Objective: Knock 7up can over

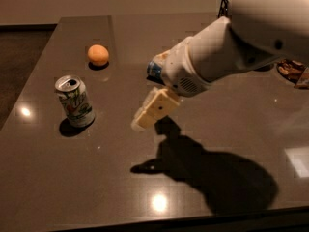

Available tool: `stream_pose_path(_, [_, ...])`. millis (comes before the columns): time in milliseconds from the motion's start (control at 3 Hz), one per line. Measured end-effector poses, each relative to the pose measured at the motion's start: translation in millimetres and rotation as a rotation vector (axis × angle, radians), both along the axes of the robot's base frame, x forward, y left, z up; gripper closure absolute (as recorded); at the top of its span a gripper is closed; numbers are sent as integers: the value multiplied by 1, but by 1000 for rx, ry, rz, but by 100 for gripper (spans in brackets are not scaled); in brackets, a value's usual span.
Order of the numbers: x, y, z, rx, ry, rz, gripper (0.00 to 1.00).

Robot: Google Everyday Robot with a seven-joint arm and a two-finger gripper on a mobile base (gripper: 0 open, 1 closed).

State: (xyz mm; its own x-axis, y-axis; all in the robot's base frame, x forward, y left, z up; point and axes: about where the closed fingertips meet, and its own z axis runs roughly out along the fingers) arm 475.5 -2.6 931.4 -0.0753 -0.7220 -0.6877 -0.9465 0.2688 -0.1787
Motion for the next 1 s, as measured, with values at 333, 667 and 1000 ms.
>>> stream_pose_path(333, [10,46,-10,50,-5,26,0])
stream_pose_path(667, [18,86,-24,85,11,45,0])
stream_pose_path(1000, [22,122,-35,129,37,58,0])
